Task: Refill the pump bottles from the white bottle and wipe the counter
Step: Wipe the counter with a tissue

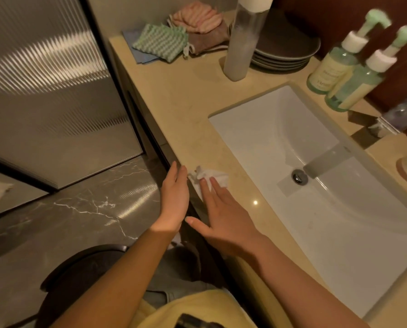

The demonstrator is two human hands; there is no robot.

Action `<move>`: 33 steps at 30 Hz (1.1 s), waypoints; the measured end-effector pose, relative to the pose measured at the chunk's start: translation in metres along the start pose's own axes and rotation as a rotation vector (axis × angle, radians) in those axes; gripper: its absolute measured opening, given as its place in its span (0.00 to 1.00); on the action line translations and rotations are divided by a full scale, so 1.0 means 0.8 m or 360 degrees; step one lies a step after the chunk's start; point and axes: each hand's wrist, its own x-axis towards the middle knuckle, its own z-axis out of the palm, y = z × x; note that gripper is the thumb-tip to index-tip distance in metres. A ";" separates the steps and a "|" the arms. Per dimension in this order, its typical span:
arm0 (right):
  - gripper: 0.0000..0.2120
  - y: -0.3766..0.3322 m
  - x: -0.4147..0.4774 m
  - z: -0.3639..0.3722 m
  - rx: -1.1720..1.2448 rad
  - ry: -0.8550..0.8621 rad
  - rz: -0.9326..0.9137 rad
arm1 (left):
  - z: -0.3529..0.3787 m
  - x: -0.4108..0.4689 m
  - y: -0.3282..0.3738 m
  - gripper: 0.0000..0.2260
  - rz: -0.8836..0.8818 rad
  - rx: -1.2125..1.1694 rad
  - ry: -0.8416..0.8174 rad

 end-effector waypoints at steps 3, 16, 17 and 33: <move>0.41 -0.007 -0.004 -0.001 0.0071 -0.0036 0.0054 | -0.003 0.005 0.004 0.22 0.0018 0.0000 0.0004; 0.34 0.055 -0.206 0.026 -0.0282 -0.0252 0.0124 | 0.020 -0.035 -0.016 0.21 0.0053 0.0080 -0.0045; 0.34 0.063 -0.217 0.031 -0.0307 -0.0303 0.0081 | 0.021 -0.038 -0.017 0.21 0.0057 0.0084 -0.0045; 0.40 0.029 -0.059 0.012 -0.0216 -0.0057 -0.0176 | 0.010 -0.067 -0.039 0.17 0.0098 0.0146 -0.0086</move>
